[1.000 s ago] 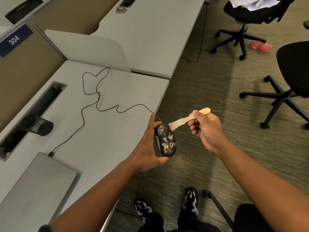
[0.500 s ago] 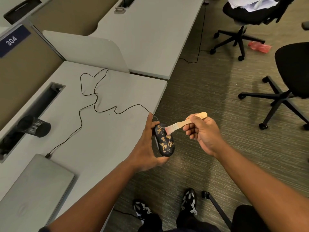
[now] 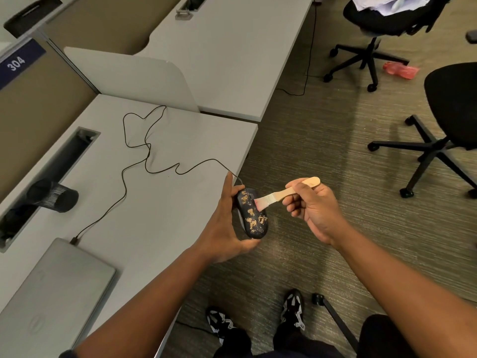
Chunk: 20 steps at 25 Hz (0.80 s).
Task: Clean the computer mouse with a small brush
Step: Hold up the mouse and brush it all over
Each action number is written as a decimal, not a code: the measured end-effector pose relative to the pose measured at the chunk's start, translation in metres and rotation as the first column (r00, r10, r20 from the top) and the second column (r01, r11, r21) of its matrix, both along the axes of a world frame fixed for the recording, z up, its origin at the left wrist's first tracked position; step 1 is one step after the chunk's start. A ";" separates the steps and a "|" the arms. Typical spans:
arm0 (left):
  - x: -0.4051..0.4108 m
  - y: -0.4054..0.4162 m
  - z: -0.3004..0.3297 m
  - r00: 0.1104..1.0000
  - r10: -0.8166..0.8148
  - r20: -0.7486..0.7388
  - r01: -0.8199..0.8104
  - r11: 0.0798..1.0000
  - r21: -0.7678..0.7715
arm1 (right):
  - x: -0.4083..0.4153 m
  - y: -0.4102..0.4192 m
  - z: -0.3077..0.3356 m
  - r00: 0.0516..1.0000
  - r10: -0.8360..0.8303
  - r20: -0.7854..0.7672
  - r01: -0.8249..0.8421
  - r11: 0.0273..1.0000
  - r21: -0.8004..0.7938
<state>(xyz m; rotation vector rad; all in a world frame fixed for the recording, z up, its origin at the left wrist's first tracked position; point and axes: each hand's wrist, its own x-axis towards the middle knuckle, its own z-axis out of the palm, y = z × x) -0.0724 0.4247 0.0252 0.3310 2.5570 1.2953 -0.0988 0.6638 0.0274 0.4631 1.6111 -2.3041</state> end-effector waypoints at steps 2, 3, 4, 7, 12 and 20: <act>0.001 -0.001 0.000 1.000 0.003 0.007 -0.003 1.000 0.001 | -0.001 0.004 -0.001 0.999 -0.037 -0.008 0.037 0.999 0.030; 0.003 -0.001 0.000 1.000 0.002 0.008 -0.002 1.000 -0.001 | 0.001 0.007 0.000 0.999 -0.044 -0.020 0.045 0.999 0.026; 0.004 0.000 0.001 1.000 0.000 0.007 0.000 1.000 -0.004 | 0.003 0.008 0.001 0.999 -0.039 -0.034 0.039 0.999 0.007; 0.004 0.000 0.001 1.000 0.007 0.005 -0.007 1.000 -0.002 | 0.006 0.005 0.003 0.998 0.030 -0.053 -0.032 0.998 -0.044; 0.005 -0.002 -0.004 1.000 0.013 0.021 -0.013 1.000 0.005 | 0.005 0.008 -0.003 0.995 -0.008 -0.101 0.017 0.996 0.093; 0.005 -0.001 -0.006 0.999 0.030 0.017 -0.030 0.999 0.019 | 0.014 0.007 -0.002 0.992 0.068 -0.107 -0.063 0.997 0.049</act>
